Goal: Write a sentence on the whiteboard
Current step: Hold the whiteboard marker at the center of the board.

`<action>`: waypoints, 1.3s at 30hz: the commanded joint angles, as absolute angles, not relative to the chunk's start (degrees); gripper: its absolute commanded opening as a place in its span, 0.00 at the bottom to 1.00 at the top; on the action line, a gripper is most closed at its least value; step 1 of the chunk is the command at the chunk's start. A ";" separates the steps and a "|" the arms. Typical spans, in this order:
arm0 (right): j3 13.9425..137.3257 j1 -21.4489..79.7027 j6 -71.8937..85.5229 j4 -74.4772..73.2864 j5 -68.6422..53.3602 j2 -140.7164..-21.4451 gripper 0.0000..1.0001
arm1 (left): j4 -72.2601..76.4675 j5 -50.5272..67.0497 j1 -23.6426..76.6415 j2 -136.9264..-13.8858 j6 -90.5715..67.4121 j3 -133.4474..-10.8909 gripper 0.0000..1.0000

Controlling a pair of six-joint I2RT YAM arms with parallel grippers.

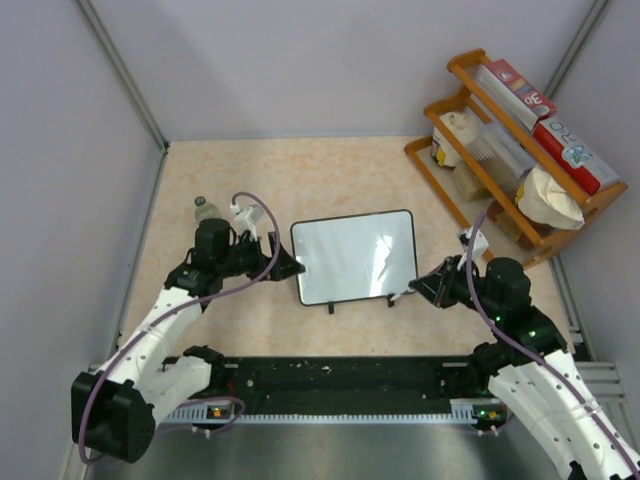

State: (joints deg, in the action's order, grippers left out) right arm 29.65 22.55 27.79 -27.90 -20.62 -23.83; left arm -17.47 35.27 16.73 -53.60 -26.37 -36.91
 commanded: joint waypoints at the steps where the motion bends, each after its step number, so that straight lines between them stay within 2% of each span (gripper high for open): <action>1: 31.12 22.06 26.19 -23.21 -19.16 -24.26 0.00 | -7.91 40.07 13.54 -56.86 -27.07 -37.52 0.98; 7: 30.94 22.06 25.23 -18.65 -21.88 -26.54 0.00 | -6.34 42.54 9.33 -61.08 -26.36 -39.03 0.98; 13: 31.73 22.06 25.84 -13.72 -23.11 -31.20 0.00 | -1.33 41.39 4.93 -60.47 -27.60 -34.38 0.98; 17: 31.90 22.32 26.45 -10.03 -23.38 -33.04 0.00 | 7.45 42.71 4.48 -60.73 -29.00 -30.86 0.98; 30: 32.61 30.14 27.25 -5.02 -19.51 -38.14 0.00 | 15.90 47.20 4.22 -66.09 -27.77 -28.75 0.98; 39: 30.85 33.66 29.27 4.13 -21.89 -42.71 0.00 | 35.84 56.94 4.39 -73.11 -33.74 -25.49 0.93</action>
